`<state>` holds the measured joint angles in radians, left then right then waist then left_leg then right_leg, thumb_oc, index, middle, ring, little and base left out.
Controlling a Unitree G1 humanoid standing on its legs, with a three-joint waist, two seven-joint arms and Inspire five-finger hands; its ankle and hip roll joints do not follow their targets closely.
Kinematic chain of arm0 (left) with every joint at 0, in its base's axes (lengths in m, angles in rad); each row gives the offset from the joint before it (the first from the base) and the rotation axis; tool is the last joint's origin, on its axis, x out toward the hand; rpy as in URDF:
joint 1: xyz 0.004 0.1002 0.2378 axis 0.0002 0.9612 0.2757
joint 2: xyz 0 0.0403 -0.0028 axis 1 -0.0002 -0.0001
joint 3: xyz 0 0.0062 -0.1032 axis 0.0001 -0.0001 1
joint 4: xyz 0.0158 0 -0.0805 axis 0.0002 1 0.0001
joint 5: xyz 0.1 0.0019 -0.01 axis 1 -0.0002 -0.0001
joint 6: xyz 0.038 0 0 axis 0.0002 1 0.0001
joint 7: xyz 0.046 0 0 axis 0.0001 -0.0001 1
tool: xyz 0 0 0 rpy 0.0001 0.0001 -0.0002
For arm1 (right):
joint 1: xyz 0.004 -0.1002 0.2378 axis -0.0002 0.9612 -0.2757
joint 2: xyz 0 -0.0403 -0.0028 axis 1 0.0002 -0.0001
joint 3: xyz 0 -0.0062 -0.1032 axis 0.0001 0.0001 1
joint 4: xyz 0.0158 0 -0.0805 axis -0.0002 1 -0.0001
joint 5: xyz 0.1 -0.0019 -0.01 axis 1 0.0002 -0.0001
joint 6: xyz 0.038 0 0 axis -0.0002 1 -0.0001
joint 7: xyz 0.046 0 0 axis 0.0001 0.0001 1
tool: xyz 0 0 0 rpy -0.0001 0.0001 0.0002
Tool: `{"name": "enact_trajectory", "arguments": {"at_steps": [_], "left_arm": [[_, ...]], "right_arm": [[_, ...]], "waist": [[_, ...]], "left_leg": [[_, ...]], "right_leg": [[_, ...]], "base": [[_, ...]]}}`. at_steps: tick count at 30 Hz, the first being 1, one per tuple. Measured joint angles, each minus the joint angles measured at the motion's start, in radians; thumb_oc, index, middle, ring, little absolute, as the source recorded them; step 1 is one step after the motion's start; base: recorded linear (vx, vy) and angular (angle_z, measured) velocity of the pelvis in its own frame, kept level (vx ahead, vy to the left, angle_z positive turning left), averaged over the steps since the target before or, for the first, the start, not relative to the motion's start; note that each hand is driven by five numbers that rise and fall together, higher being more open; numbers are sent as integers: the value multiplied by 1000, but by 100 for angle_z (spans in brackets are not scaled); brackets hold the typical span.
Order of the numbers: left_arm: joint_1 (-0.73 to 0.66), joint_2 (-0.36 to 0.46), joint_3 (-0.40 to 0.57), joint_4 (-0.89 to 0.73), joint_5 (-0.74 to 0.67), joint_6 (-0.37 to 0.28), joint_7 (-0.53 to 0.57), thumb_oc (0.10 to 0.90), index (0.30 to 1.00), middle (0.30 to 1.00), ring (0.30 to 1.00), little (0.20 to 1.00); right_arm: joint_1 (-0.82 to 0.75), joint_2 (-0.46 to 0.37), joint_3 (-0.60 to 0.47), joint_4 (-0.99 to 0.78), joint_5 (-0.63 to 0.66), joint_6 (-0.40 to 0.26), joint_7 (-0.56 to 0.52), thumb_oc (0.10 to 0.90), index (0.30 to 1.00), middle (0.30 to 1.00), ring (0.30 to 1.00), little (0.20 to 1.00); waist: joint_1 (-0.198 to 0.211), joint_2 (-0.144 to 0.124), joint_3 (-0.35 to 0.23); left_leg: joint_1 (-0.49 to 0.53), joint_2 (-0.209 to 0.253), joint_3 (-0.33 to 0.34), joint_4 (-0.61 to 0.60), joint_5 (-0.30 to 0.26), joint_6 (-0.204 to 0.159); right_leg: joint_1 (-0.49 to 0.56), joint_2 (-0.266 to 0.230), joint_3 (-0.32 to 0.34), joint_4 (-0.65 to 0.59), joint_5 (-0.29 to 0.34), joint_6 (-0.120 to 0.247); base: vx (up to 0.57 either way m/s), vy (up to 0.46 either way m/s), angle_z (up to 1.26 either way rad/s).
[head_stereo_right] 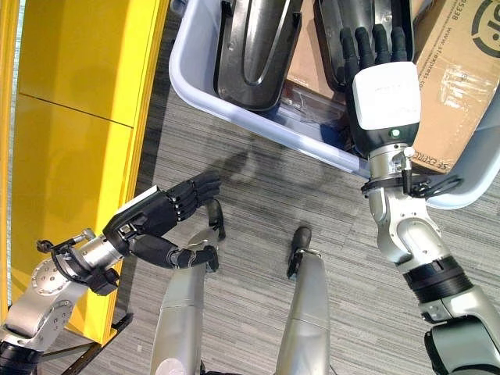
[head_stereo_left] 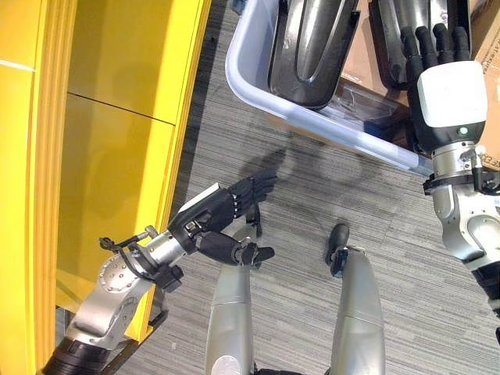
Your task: Move parts from the plastic box to the shelf.
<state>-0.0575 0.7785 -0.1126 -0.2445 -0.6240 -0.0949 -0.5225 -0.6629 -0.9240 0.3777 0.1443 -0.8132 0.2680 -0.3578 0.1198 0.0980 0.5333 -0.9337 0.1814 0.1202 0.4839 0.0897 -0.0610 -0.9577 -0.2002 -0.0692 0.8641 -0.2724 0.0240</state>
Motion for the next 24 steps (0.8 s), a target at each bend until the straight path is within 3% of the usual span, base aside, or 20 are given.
{"name": "enact_trajectory", "arguments": {"at_steps": [15,18,20,24], "left_arm": [[-12,42,-1,13,-37,0,-36,900,1000,1000,1000,1000],[-14,73,-4,18,-37,0,-61,900,1000,1000,1000,1000],[-15,74,-5,23,-37,0,-61,900,1000,1000,1000,1000],[-31,74,-9,30,-37,0,-61,900,1000,1000,1000,1000]], "right_arm": [[-95,-32,74,96,-4,-7,76,900,1000,1000,1000,1000],[-160,-55,137,151,52,-18,104,900,1000,1000,1000,1000],[-199,-52,150,185,176,-16,79,900,1000,1000,1000,1000],[-250,-35,139,261,207,-6,47,900,1000,1000,1000,1000]], "waist": [[17,0,0],[22,0,0],[21,0,-1],[22,0,-1]], "left_leg": [[-29,-9,-27,23,1,1],[-30,-9,-49,11,8,-10],[-27,-12,-57,-22,19,-15],[-24,-21,-73,-31,20,-16]], "right_leg": [[-3,-12,-22,10,-4,-7],[1,-12,-34,10,-3,-9],[0,-12,-47,-10,6,-16],[1,-13,-50,-13,9,-16]], "base": [[18,-45,4],[15,-58,7],[10,-43,0],[7,-44,1]]}}
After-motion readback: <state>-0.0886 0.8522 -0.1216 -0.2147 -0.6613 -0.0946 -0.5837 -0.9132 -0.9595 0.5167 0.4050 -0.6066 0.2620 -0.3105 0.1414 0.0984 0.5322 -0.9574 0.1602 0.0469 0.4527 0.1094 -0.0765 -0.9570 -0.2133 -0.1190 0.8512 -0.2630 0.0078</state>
